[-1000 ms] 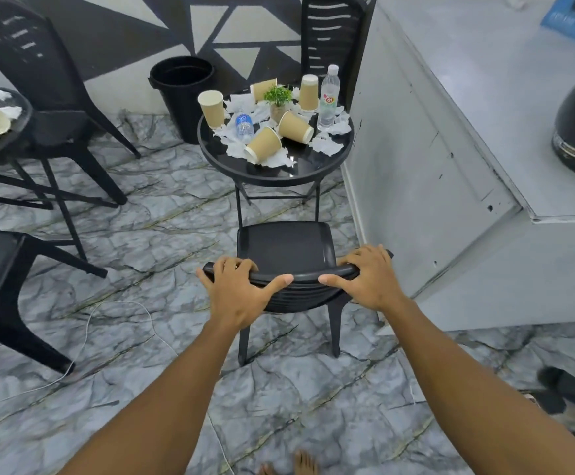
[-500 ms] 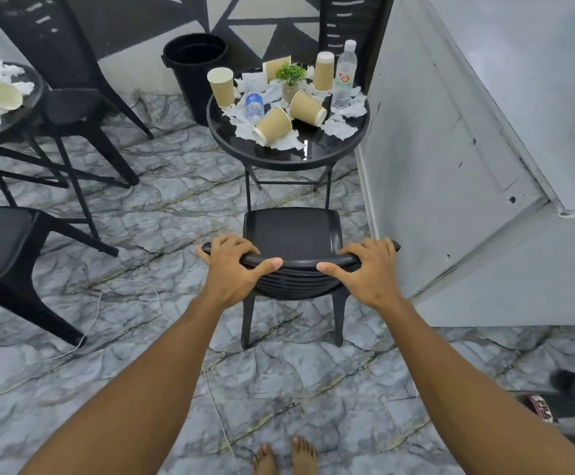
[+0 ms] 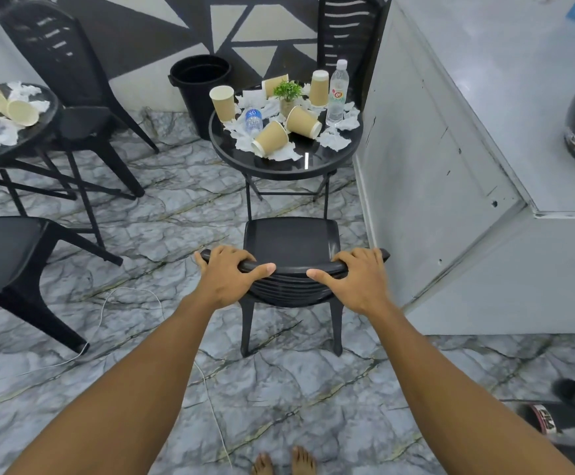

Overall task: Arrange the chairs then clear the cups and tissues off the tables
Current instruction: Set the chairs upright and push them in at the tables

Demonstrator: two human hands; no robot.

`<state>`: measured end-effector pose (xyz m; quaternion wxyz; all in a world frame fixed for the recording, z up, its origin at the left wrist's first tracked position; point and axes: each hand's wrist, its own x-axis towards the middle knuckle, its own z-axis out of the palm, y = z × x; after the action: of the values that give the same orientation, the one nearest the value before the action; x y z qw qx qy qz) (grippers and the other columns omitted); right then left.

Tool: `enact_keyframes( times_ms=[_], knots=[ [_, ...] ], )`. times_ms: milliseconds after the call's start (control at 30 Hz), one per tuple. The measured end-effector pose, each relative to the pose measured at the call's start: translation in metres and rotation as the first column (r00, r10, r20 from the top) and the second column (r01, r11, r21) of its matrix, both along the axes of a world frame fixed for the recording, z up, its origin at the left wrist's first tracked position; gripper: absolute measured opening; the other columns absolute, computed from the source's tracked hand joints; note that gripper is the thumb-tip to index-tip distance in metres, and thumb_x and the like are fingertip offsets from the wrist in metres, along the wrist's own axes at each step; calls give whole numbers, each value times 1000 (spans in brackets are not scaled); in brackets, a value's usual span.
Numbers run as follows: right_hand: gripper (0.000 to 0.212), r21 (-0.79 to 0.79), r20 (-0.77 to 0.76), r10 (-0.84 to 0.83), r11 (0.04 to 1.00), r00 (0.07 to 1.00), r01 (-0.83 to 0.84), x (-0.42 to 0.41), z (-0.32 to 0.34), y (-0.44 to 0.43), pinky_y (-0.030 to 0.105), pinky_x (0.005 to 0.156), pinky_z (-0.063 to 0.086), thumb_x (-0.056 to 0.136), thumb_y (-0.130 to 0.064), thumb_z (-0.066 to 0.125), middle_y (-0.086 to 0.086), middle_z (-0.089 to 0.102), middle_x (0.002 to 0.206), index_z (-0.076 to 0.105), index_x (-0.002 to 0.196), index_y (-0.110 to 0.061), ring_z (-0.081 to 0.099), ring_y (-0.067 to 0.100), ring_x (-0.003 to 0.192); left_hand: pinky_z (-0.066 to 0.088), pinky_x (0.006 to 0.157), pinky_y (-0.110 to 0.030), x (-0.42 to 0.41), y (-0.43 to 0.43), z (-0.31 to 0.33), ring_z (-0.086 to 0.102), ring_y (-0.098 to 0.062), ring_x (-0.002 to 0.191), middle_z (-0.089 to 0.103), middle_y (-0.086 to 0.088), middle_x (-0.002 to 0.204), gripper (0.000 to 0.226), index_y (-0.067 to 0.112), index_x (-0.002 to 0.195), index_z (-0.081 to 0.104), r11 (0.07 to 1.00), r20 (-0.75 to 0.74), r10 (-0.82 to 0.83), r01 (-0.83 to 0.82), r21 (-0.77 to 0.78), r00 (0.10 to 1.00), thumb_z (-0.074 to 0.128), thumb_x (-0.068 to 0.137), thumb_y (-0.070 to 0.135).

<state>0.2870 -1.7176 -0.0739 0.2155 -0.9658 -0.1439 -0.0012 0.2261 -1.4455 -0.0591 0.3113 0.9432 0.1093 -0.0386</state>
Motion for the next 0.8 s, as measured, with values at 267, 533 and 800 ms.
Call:
enact_keyframes(
  times_ms=[267,533,800],
  knots=[
    [73,47,-117,51,998,992,-45,17,3,-3,46,111,20,61,-102,33,-12,51,95,62,84,-38,40,12,102,-3,118,-62,-1,-5,5,38,-15,121,55,12,105,76,37,90,63,995,-51,-3,8,95,999,28,67,100],
    [73,48,-229,78,997,970,-69,6,31,3,55,120,9,74,-89,46,-7,64,117,60,121,-35,53,17,119,32,111,-49,-13,-3,21,41,-20,122,54,4,118,77,28,119,60,995,-120,-53,63,80,991,34,80,88],
    [47,2,-308,326,940,894,-342,-4,89,86,39,95,50,88,-58,61,-3,59,125,62,122,-25,57,20,114,35,113,-40,-39,36,70,36,-21,138,44,0,148,61,22,145,46,996,-92,18,-9,94,996,66,91,44]
  ],
)
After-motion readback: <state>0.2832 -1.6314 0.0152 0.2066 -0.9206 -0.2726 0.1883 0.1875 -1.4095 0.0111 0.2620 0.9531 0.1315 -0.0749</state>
